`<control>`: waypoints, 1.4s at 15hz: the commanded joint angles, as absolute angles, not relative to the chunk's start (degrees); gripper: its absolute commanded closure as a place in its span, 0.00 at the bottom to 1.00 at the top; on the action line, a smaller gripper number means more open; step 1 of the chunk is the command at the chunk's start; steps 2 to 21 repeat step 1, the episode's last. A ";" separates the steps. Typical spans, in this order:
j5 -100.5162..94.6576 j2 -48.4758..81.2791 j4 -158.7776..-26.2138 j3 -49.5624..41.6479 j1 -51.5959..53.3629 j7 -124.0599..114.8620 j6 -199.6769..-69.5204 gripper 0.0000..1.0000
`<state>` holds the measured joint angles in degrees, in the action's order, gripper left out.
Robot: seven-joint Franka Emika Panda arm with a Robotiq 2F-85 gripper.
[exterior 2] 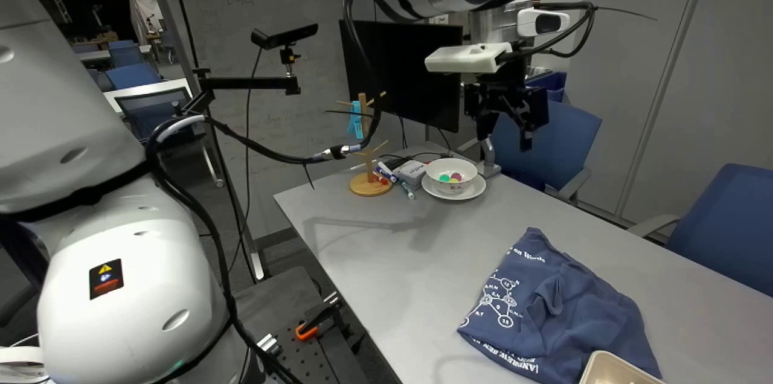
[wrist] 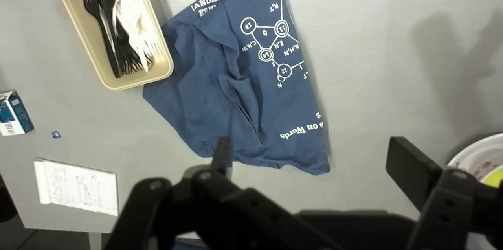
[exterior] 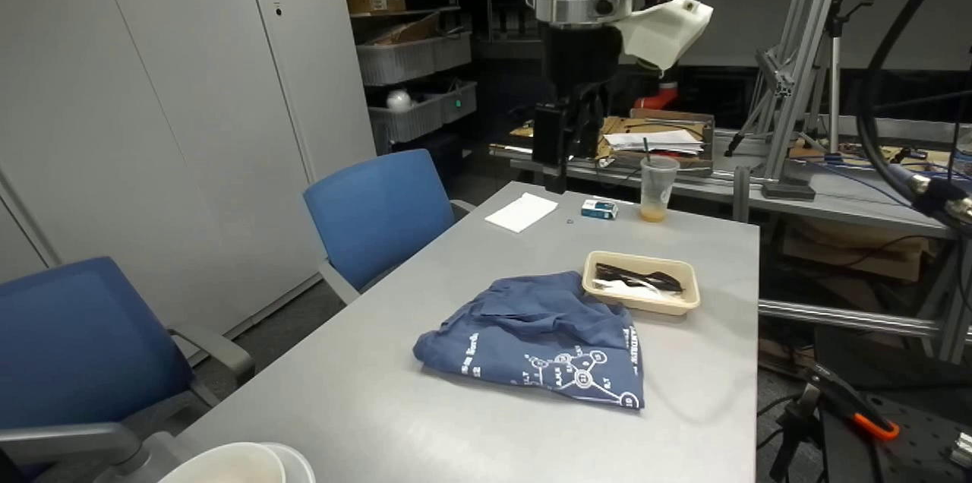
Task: Fold the t-shirt from bottom to top then left to right
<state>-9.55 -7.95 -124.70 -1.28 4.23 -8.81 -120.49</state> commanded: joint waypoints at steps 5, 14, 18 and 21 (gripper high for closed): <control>-9.32 -7.94 -124.64 0.05 2.87 -8.64 -120.42 0.00; -9.32 -7.94 -124.64 0.05 2.87 -8.64 -120.42 0.00; -9.32 -7.94 -124.64 0.05 2.87 -8.64 -120.42 0.00; -9.32 -7.94 -124.64 0.05 2.87 -8.64 -120.42 0.00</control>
